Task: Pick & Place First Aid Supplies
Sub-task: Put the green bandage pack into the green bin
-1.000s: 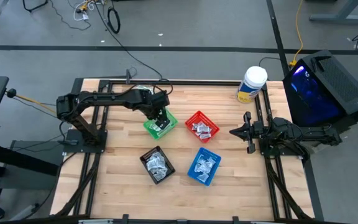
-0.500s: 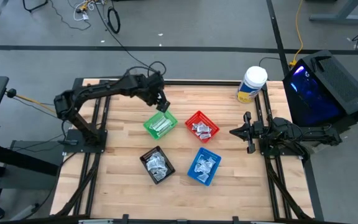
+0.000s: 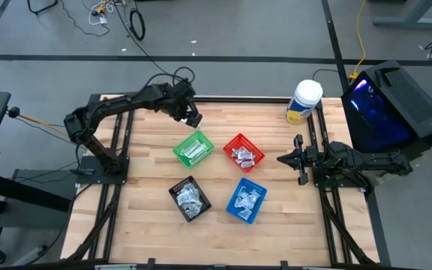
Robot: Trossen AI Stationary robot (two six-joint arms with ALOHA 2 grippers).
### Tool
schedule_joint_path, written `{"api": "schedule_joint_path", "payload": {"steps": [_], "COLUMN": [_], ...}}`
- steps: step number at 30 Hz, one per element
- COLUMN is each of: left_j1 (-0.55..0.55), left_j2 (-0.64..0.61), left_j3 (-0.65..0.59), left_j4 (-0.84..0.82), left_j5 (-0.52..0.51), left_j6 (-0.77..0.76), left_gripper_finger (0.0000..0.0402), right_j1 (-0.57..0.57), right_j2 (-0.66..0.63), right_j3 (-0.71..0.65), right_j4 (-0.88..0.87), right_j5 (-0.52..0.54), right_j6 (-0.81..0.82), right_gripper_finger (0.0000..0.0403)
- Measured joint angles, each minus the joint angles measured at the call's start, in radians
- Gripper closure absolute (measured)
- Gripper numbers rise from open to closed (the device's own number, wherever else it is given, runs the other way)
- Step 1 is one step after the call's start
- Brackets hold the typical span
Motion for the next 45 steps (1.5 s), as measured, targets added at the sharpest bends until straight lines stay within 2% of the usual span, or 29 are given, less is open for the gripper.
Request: {"api": "schedule_joint_path", "payload": {"steps": [2,7,11,14,21,27,30,32,38,41,43,45], "left_j1": [0.008,0.029,0.056,0.080,0.135,0.178,0.202,0.220,0.270,0.281,0.287,0.292], "left_j2": [0.000,0.000,0.000,0.000,0.000,0.000,0.000,0.000,0.008,0.008,0.008,0.008], "left_j3": [0.000,0.000,0.000,0.000,0.000,0.000,0.000,0.000,0.001,0.001,0.001,0.001], "left_j4": [0.001,0.000,0.000,0.000,-0.001,-0.002,-0.003,-0.004,-0.005,-0.003,-0.001,-0.001], "left_j5": [0.000,0.003,0.005,0.014,0.133,0.158,0.158,0.155,0.083,0.044,0.024,0.024], "left_j6": [0.035,0.255,0.368,0.396,0.469,0.505,0.486,0.404,-0.070,-0.222,-0.227,-0.123], "left_gripper_finger": [0.0154,0.0154,0.0154,0.0154,0.0154,0.0154,0.0154,0.0154,0.0154,0.0154,0.0154,0.0154], "right_j1": [0.000,0.000,0.000,0.000,0.000,0.000,0.000,0.000,0.000,0.000,0.000,0.000], "right_j2": [0.000,0.000,0.000,0.000,0.000,0.000,0.000,0.000,0.000,0.000,0.000,0.000], "right_j3": [0.000,0.000,0.000,0.000,0.000,0.000,0.000,0.000,0.000,0.000,0.000,0.000], "right_j4": [0.000,0.000,0.000,0.000,0.000,0.000,0.000,0.000,0.000,0.000,0.000,0.000], "right_j5": [0.000,0.000,0.000,0.000,0.000,0.000,0.000,0.000,0.000,0.000,0.000,0.000], "right_j6": [0.000,0.000,0.000,0.000,0.000,0.000,0.000,0.000,0.000,0.000,0.000,0.000], "right_gripper_finger": [0.0390,0.0390,0.0390,0.0390,0.0390,0.0390,0.0390,0.0390,0.0390,0.0390,0.0390,0.0390]}}
